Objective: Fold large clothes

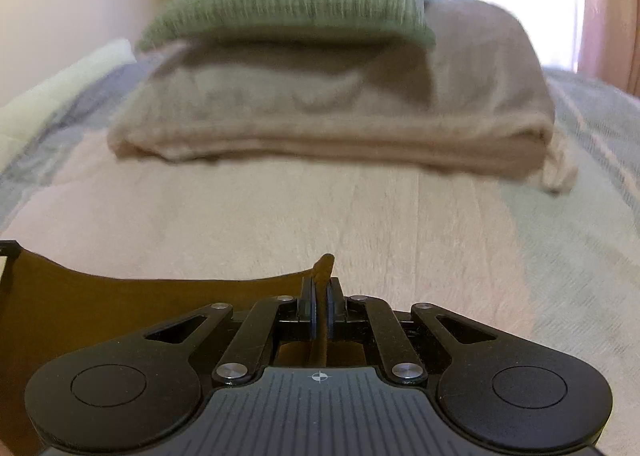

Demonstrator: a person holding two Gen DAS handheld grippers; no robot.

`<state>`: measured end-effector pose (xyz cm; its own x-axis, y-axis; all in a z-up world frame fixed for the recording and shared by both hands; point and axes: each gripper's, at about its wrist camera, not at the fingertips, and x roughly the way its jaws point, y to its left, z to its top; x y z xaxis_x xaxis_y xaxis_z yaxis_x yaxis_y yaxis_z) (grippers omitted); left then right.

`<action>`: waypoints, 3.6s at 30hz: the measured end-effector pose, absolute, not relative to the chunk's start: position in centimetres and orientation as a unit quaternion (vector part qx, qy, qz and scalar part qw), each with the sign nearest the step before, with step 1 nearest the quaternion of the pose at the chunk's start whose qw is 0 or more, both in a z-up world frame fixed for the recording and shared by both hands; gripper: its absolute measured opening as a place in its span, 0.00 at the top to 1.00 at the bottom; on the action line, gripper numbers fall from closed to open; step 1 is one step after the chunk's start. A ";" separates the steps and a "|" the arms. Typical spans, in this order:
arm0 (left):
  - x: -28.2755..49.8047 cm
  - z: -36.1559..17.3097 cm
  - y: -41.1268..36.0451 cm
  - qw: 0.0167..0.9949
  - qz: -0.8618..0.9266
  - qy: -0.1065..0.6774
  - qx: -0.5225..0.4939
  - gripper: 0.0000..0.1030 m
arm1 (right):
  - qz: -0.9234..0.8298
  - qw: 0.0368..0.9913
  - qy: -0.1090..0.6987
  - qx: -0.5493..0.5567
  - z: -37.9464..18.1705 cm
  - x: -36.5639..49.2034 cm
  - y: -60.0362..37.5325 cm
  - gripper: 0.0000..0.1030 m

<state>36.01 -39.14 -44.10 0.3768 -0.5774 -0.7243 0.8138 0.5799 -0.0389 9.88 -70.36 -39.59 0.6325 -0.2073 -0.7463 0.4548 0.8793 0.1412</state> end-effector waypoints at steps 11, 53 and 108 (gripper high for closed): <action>33.3 -42.1 -27.9 0.769 -0.430 0.465 0.085 0.71 | -0.202 0.850 0.394 0.286 -36.8 -1.1 -66.2 0.59; 20.3 -42.5 -31.3 0.730 -0.392 0.486 0.278 0.72 | -0.224 0.814 0.518 0.136 -39.2 -1.3 -57.9 0.65; 29.0 -43.2 -35.7 0.779 -0.356 0.503 0.116 0.46 | -0.048 0.782 0.324 0.531 -47.9 -0.9 -74.4 0.45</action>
